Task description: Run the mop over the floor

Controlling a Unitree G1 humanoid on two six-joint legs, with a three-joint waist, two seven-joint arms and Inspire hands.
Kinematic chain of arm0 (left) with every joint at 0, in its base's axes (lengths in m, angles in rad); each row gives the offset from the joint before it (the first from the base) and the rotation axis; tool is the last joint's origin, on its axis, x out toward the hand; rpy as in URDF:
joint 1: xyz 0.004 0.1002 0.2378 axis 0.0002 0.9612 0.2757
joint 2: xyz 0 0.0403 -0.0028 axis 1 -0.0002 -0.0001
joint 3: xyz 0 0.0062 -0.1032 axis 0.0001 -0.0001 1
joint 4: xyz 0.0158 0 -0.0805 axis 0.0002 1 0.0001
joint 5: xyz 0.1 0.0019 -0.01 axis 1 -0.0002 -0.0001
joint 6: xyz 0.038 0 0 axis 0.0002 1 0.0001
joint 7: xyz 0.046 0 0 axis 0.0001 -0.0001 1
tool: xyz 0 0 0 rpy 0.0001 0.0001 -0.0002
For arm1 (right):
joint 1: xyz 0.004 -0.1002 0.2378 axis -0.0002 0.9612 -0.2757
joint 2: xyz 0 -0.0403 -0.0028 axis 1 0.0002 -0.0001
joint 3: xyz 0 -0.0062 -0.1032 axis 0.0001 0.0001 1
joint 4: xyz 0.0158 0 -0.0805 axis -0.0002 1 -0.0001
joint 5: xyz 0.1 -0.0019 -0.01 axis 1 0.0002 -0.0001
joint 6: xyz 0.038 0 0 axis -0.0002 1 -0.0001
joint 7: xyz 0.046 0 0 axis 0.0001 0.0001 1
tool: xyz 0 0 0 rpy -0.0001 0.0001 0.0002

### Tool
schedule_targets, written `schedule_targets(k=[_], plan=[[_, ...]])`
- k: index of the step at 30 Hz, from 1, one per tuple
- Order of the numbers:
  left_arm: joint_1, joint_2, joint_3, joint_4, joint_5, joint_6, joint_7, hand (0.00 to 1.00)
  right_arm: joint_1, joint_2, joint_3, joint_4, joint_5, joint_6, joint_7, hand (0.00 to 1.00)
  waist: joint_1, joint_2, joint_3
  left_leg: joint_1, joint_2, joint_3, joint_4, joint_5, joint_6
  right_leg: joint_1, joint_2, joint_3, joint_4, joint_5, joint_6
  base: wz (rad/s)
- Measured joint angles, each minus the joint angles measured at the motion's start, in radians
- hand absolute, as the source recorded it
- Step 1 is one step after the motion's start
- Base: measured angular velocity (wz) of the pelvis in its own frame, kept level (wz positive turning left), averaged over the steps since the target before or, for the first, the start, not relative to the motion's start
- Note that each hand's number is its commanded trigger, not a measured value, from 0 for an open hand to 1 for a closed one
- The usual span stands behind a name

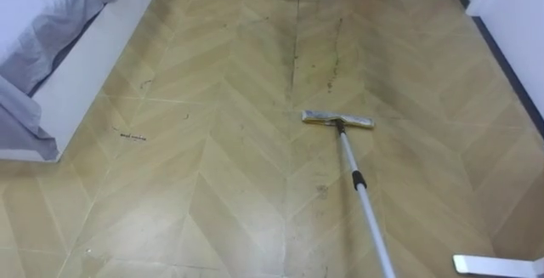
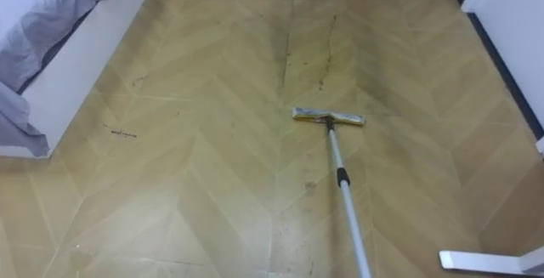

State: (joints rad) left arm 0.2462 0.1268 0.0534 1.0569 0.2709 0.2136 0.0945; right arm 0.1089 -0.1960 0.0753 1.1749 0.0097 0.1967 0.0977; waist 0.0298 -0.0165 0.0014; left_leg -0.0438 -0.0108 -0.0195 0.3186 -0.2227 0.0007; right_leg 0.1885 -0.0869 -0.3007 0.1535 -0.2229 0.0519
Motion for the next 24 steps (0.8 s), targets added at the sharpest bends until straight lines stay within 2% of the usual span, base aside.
schedule_targets(k=[4,9,12,16,20,24], plan=[[-0.022,0.000,-0.019,0.024,0.006,0.008,-0.014,0.00,-0.002,-0.009,0.000,0.000,0.010,-0.012,0.001,1.00,-0.002,0.011,-0.0006,-0.039,0.000,-0.004,0.011,0.000,0.000,-0.034,0.001,-0.004,0.004,0.001,-0.001,0.03],[-0.045,-0.002,-0.019,0.029,0.006,0.012,-0.017,0.00,-0.014,-0.009,-0.001,0.007,0.007,-0.030,-0.007,1.00,-0.001,0.012,-0.0007,-0.091,0.004,-0.006,0.022,0.001,0.000,-0.091,0.002,-0.006,0.018,0.001,-0.002,0.00],[-0.100,-0.002,-0.020,0.066,0.007,0.006,-0.016,0.00,-0.031,-0.005,0.001,0.032,0.024,-0.035,-0.023,1.00,-0.001,0.014,-0.0008,-0.141,0.006,-0.006,0.045,0.001,0.001,-0.142,0.002,-0.005,0.036,0.002,-0.003,0.00],[-0.154,-0.002,-0.025,0.073,0.005,-0.014,0.001,0.00,-0.063,-0.010,0.002,0.055,0.034,-0.052,-0.034,1.00,-0.003,0.015,0.0046,-0.219,0.008,-0.006,0.075,0.004,0.005,-0.222,0.000,-0.003,0.071,0.002,-0.003,0.01],[-0.180,-0.002,-0.035,0.075,0.005,-0.024,0.025,0.00,-0.077,-0.015,0.002,0.070,0.041,-0.067,-0.056,1.00,-0.004,0.024,0.0101,-0.291,0.014,-0.006,0.098,0.004,0.008,-0.305,-0.002,0.001,0.123,-0.004,-0.006,-0.01],[-0.182,-0.003,-0.040,0.101,0.001,-0.023,0.054,0.00,-0.076,-0.016,0.006,0.133,0.027,-0.055,-0.109,1.00,-0.001,0.019,0.0106,-0.382,-0.006,-0.006,0.148,0.002,0.009,-0.459,-0.041,0.025,0.292,-0.075,-0.009,0.03]])
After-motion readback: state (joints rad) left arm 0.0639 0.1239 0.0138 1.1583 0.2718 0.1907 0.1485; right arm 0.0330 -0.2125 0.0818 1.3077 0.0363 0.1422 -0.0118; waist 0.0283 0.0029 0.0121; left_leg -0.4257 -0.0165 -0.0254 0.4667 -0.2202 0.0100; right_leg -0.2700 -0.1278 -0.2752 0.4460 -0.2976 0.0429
